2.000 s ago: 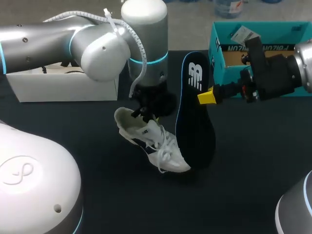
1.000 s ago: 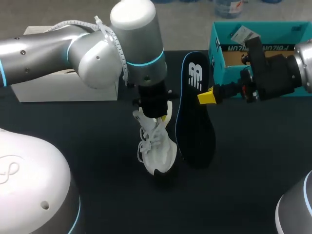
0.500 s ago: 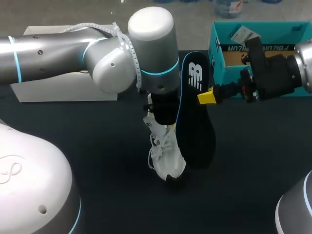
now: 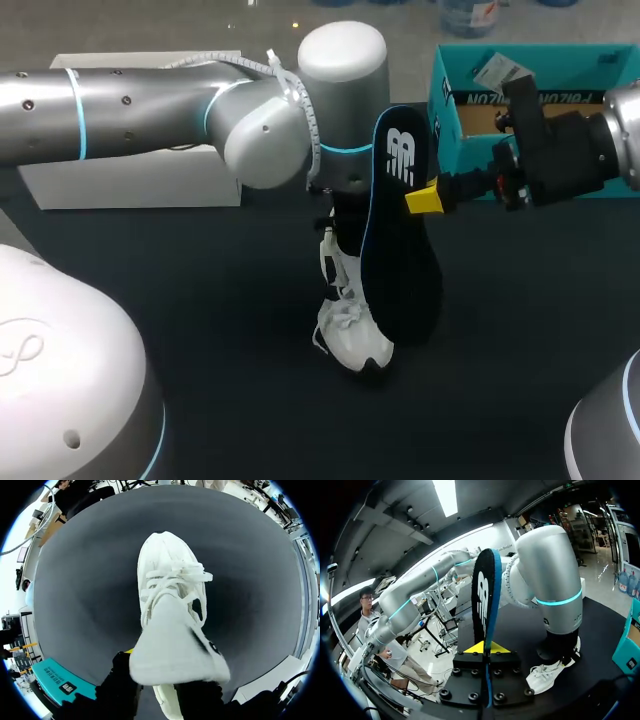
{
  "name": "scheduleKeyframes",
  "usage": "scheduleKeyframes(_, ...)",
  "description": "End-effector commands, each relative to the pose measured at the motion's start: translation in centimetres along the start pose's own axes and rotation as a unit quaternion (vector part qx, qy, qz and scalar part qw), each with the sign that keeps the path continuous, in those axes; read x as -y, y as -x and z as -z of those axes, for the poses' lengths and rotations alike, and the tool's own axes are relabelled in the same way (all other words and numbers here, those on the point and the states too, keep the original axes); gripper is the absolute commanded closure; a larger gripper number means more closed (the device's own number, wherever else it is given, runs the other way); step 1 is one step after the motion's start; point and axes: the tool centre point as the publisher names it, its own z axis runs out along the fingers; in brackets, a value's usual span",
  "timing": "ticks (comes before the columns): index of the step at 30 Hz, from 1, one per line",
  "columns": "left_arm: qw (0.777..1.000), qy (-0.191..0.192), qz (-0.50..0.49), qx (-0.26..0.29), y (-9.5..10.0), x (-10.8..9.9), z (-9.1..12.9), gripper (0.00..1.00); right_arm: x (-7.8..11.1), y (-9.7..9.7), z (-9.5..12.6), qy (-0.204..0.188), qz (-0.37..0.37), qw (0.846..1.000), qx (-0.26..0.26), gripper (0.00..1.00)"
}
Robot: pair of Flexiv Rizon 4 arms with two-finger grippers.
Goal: Take the shoe out of the shoebox, open the shoe tongue, remove and reinsert the insole, then place the shoe into the shoebox
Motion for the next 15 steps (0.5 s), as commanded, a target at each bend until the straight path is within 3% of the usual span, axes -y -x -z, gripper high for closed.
scheduleKeyframes(1,1.000,-0.004,0.000,0.020,0.0,-0.4,1.0,0.00,-0.1,0.1,-0.3,-0.001,-0.001,1.000,0.000,1.00)
scheduleKeyframes(15,0.980,0.002,0.026,0.196,-1.0,-1.7,8.9,0.00,-0.1,0.1,-0.3,-0.001,-0.001,1.000,0.000,1.00)
